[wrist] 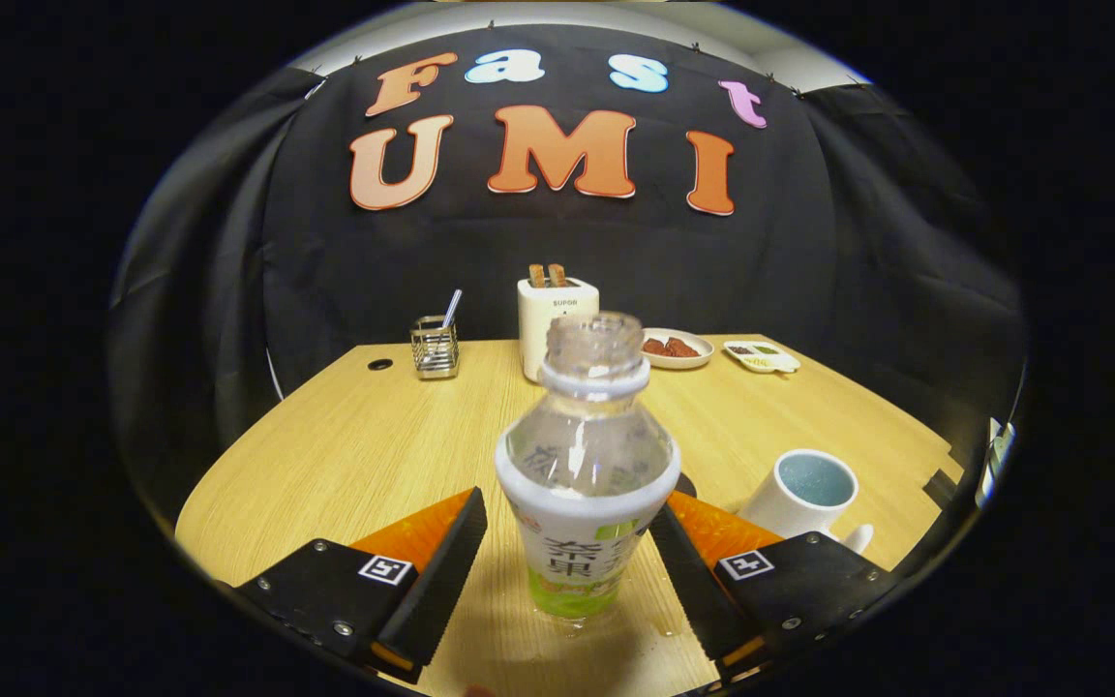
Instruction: Take the bottle from table, then pour the juice into the cup, finally place the bottle on the coaster
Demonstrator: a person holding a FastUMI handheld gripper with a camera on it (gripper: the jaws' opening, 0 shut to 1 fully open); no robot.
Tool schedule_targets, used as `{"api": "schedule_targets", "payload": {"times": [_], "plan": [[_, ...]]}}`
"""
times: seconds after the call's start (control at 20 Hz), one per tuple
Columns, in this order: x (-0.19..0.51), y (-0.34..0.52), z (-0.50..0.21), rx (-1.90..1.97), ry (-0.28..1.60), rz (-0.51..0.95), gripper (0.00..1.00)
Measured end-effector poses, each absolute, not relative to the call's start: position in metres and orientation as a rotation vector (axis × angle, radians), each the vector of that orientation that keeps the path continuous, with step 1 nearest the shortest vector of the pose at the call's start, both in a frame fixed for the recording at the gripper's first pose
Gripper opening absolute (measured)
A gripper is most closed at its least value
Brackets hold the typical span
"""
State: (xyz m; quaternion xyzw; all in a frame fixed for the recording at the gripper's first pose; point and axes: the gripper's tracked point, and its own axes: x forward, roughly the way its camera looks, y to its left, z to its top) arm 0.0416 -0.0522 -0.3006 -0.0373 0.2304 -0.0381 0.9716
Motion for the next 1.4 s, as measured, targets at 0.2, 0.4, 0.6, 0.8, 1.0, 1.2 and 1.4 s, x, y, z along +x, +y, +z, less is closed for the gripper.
{"api": "schedule_targets", "payload": {"times": [0.2,0.4,0.6,0.8,1.0,1.2,1.4], "plan": [[0.039,-0.057,-0.313,-0.136,0.5,-0.101,0.99],[0.04,-0.059,-0.314,-0.139,0.483,-0.113,0.91],[0.042,-0.053,-0.313,-0.035,0.477,-0.081,0.61],[0.043,-0.05,-0.292,0.05,0.437,-0.078,0.58],[0.048,-0.038,-0.265,0.213,0.389,-0.043,0.58],[0.055,-0.038,-0.248,0.37,0.365,-0.037,0.58],[0.06,-0.049,-0.233,0.547,0.337,-0.071,0.58]]}}
